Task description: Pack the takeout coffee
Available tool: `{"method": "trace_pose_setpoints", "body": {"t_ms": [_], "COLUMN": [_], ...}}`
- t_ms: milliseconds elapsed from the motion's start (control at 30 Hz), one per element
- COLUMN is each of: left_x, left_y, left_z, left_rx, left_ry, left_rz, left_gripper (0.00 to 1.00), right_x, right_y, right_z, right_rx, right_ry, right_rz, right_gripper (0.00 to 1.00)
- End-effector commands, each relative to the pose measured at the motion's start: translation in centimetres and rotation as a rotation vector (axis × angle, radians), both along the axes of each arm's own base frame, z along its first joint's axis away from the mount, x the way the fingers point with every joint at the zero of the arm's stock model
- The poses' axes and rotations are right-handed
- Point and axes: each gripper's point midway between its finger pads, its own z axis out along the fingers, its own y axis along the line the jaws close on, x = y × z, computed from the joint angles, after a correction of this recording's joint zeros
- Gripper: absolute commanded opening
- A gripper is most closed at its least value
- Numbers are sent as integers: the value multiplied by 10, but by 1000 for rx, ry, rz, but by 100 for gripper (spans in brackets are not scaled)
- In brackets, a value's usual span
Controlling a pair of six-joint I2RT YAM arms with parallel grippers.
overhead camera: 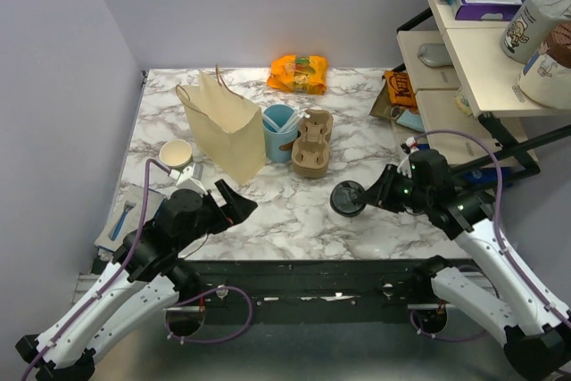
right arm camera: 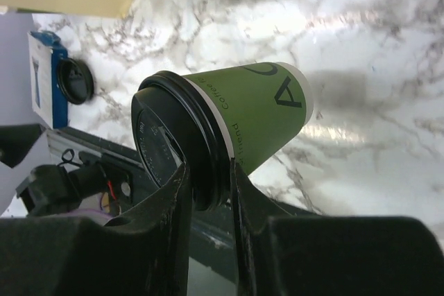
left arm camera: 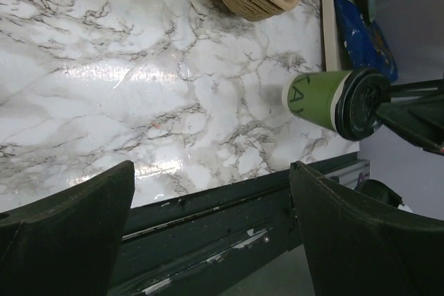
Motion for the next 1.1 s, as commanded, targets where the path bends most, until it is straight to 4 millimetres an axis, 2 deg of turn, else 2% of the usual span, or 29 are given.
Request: {"method": "trace_pose_setpoints", "body": {"t_ms": [0,67,100,233,367,500,700,800,833,933,1033,1067], "left_x": [-5,-5,-5,-6,-7,-5,-4,-4,-5,-4,-4,-4], "left_y": [1,1,0,-1,1,-1,-3,-3,-3,-3,-2,-2], "left_z": [9,8,8,8,4,7,7,6,6,6,7,6], "left_rx": [-18,-21,-23,-28,-23,-25,-13,-19,-19,-17,-15,-14], "left_ry": [-6,-4,-6,-4,1,-12,-3,-3,-3,-3,-5,-4], "left_rz": [-9,-9,-13,-20,-15,-19,-29,-27,-27,-25,-23,-23], "left_gripper": [99,99,99,99,99,99,99,99,99,99,99,99], "right_x": [-41,-46,-51,-52,-48,-46,-41,-39,-39,-41,-42,-41], "right_y": [-23,-39,-47,-52,-65,-82,-92,-95,-95,-96,-96,-102], "right_z": [-29,-35,-44,-57,-62,-65,-71,-67,-67,-67,-64,-62], "right_rx": [-35,-70,-106,-100,-92,-91,-98,-89,-88,-87,-81,-98], "right_ry": [145,147,170,197,198,168,180,170,168,177,177,167], "right_rz": [-92,-170,-198,-257,-353,-443,-490,-512,-516,-523,-530,-558], "right_gripper": [24,26,26,27,27,32,34,42,50,62,66,67]}}
